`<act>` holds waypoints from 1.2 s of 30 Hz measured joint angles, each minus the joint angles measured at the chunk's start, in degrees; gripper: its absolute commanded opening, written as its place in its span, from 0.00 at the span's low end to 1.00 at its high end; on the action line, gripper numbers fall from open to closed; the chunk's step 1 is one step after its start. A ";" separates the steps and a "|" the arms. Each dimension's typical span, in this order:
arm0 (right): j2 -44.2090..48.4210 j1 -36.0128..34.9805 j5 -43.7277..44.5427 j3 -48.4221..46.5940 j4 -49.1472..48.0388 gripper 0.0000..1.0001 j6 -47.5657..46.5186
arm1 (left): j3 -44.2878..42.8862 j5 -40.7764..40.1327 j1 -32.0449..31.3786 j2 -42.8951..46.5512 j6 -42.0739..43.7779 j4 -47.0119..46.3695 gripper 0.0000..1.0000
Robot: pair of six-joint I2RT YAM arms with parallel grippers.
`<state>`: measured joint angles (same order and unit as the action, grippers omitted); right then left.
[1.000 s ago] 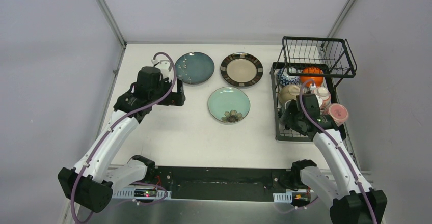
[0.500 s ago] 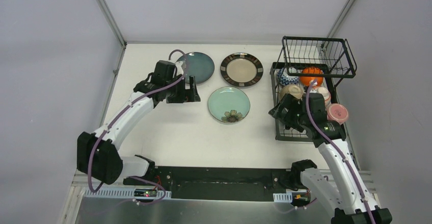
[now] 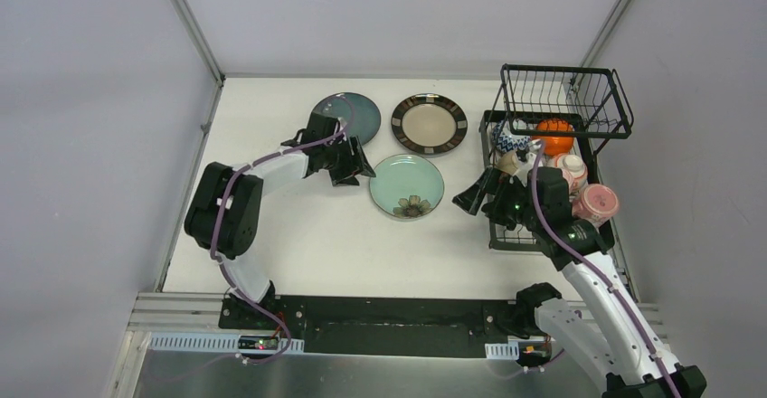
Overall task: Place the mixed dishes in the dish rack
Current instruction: Pick up the plate at the center of the board.
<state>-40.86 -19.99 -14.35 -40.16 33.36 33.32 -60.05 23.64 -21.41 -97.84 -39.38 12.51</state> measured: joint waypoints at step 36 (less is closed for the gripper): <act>-0.59 -2.03 1.70 3.65 -5.18 1.00 -1.36 | -0.44 4.13 -1.86 -8.81 -2.49 -6.43 0.02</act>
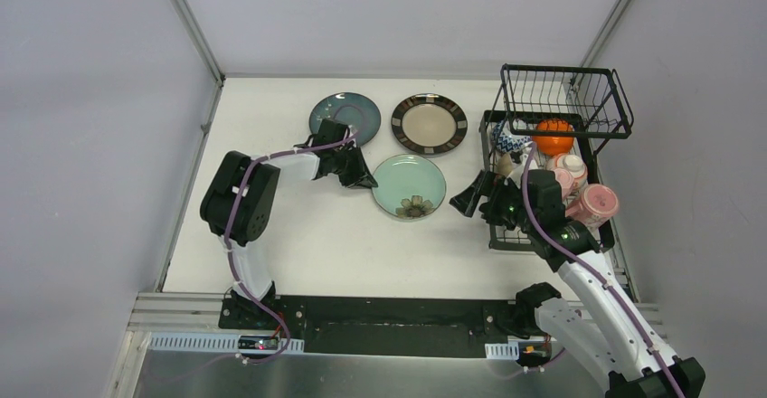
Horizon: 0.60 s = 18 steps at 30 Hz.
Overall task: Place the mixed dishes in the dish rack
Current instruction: Pick up the plate at the center of the board.
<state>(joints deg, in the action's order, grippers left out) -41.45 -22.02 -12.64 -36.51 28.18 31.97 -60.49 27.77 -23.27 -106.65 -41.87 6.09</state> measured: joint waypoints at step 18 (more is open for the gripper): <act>-2.45 -0.15 -5.77 2.14 -7.02 0.97 -2.32 | 3.19 1.22 -0.02 11.89 6.73 3.76 0.00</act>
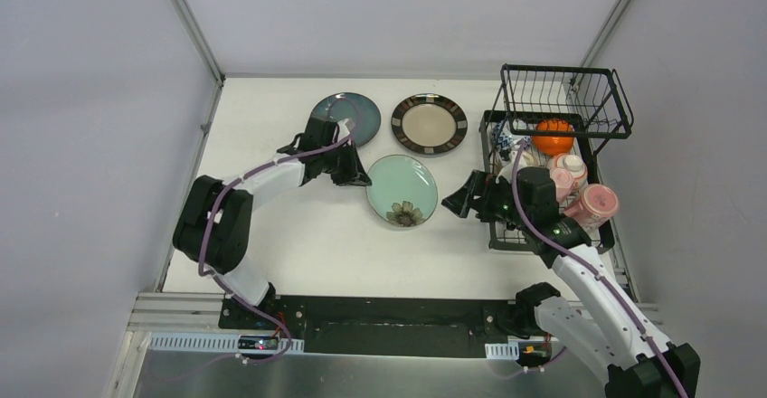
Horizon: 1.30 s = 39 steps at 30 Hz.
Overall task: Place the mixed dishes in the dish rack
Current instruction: Pick up the plate at the center of the board.
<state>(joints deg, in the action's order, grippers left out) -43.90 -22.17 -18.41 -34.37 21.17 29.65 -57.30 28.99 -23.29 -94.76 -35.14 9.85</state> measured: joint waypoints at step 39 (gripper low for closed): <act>-50.23 -3.26 -36.22 -25.92 -14.38 0.67 -32.61 | 11.37 4.79 0.00 22.77 28.81 2.14 0.00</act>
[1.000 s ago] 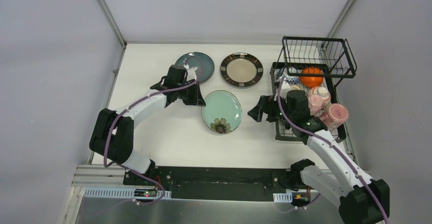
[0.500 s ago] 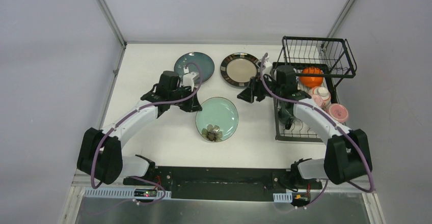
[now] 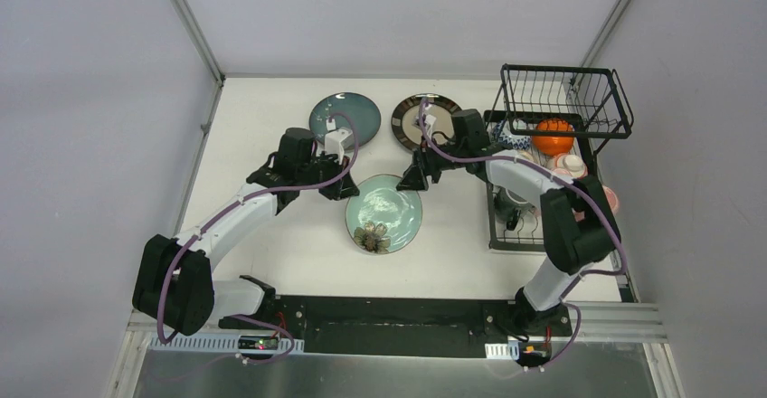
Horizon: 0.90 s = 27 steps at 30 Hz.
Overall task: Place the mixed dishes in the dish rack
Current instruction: Pick up the plate at the center of the board.
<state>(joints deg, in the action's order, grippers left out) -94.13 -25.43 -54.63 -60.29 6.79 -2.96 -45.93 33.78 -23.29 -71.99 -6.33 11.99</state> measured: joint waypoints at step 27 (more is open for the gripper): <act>-15.41 -3.67 -9.77 -9.77 6.43 0.00 -14.29 | 1.22 1.62 -0.04 0.87 -0.22 -2.19 0.00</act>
<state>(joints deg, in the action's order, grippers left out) -109.54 -29.10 -64.40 -70.06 13.21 -17.26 -44.71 35.40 -23.33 -71.11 -6.55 9.80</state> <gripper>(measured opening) 0.182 0.036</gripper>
